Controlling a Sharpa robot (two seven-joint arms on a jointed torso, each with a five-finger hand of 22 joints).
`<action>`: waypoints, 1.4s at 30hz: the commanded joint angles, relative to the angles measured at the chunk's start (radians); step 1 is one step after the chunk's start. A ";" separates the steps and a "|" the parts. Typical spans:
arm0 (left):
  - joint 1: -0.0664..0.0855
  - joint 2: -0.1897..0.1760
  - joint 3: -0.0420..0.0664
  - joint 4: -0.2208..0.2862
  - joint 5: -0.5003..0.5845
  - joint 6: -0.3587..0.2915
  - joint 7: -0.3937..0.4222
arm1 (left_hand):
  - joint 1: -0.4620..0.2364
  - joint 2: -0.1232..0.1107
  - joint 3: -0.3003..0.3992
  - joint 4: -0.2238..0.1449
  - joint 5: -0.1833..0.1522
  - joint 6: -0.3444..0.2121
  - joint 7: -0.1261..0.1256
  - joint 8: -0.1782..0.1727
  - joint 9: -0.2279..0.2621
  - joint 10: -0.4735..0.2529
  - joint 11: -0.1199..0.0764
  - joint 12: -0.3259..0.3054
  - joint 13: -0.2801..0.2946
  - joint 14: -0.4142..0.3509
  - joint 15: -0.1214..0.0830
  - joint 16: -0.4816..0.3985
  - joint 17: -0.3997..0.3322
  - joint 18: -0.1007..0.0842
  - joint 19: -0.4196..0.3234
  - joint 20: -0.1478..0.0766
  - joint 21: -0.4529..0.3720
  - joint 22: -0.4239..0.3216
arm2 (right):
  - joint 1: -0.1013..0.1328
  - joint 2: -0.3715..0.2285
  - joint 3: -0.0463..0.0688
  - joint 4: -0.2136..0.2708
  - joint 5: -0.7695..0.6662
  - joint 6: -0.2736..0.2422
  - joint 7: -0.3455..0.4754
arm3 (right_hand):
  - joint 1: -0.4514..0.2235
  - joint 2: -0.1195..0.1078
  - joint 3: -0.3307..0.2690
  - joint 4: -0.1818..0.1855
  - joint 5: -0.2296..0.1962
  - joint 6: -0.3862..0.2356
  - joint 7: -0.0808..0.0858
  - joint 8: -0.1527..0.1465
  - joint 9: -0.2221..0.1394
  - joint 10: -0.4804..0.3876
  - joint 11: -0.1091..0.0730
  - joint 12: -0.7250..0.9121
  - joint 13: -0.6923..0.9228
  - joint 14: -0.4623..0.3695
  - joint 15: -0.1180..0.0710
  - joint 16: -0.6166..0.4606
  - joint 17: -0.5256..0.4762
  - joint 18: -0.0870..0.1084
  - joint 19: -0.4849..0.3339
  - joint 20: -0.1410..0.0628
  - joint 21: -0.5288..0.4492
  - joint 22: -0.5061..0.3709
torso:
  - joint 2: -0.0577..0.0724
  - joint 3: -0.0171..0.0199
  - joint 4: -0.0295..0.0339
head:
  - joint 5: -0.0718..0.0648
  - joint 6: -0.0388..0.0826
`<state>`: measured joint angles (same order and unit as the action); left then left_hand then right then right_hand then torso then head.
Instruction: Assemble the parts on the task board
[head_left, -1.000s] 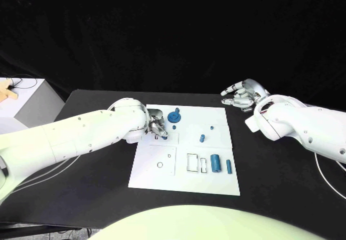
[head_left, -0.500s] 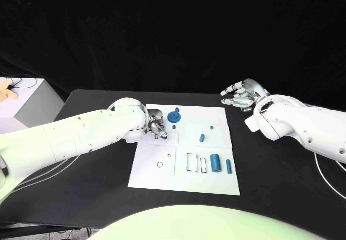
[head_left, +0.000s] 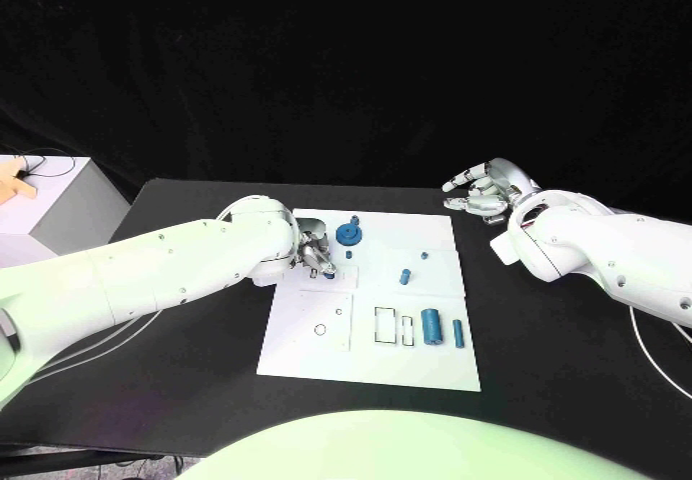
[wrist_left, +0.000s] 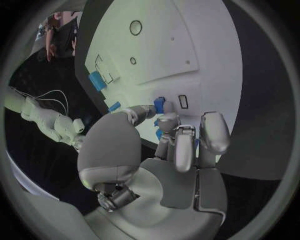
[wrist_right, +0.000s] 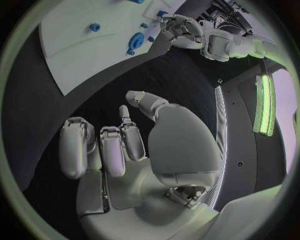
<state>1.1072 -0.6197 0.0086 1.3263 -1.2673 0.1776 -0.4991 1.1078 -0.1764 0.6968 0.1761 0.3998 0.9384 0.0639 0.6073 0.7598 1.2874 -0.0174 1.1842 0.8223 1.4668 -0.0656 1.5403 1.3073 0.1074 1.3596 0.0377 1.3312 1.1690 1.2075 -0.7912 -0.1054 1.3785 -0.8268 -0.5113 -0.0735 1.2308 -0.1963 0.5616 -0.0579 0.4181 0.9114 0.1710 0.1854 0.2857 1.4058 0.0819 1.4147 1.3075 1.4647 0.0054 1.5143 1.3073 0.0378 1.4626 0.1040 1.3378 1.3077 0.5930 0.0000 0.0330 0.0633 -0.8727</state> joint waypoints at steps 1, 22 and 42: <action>-0.002 0.005 -0.001 -0.002 -0.010 0.016 -0.001 | 0.011 0.000 0.224 -0.223 0.007 0.009 -0.005 0.007 0.002 0.006 -0.001 0.001 0.004 0.087 -0.008 -0.004 0.202 -0.017 0.006 0.001 0.005 0.000 | 0.000 0.001 0.000 0.001 -0.009 0.006 0.007 | 0.005 -0.007 -0.001 0.007 0.006 -0.009 0.001 0.005 -0.002 -0.003 0.001 -0.005 0.079 0.078 -0.003 -0.003 0.164 0.011 0.039 -0.004 -0.006 0.157 | 0.000 0.0002 -0.0001 | -0.001 0.000; -0.002 0.024 -0.002 -0.014 0.009 0.052 -0.004 | 0.002 -0.010 0.219 -0.216 0.037 0.021 -0.008 0.005 0.003 0.026 -0.004 0.016 0.034 0.087 -0.010 -0.003 0.204 -0.017 0.007 -0.002 0.006 0.000 | 0.000 -0.002 0.000 0.004 -0.009 0.006 0.007 | 0.005 -0.007 -0.001 0.007 0.006 -0.009 0.001 0.005 -0.002 -0.003 0.001 -0.005 0.079 0.078 -0.003 -0.003 0.164 0.011 0.039 -0.004 -0.006 0.157 | 0.000 0.0008 -0.0001 | -0.004 0.000; -0.002 0.022 -0.003 -0.011 0.011 0.040 0.001 | -0.009 -0.022 0.184 -0.208 0.052 0.035 -0.016 0.011 0.009 0.047 -0.010 0.031 0.061 0.090 -0.013 0.001 0.211 -0.019 0.011 -0.004 0.009 0.006 | 0.000 -0.005 0.000 0.007 -0.009 0.004 0.008 | 0.004 -0.008 -0.001 0.012 0.007 -0.011 0.001 0.008 -0.003 -0.005 0.001 -0.007 0.077 0.078 -0.003 -0.005 0.162 0.012 0.039 -0.004 -0.010 0.156 | 0.000 0.0000 0.0001 | -0.005 0.000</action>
<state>1.1114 -0.6015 0.0101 1.3096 -1.2697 0.2008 -0.5089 1.0970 -0.1925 0.6867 0.1659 0.4460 0.9547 0.0623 0.6133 0.7682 1.3288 -0.0260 1.2120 0.8836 1.4671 -0.0733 1.5403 1.3073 0.1074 1.3632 0.0341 1.3349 1.1751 1.2075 -0.7960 -0.1054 1.3841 -0.8271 -0.5115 -0.0735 1.2308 -0.1963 0.5601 -0.0507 0.4181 0.9078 0.1744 0.1897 0.2838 1.4058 0.0819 1.4146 1.3079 1.4647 0.0054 1.5143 1.3073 0.0378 1.4626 0.1040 1.3321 1.3078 0.5932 0.0005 0.0329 0.0584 -0.8727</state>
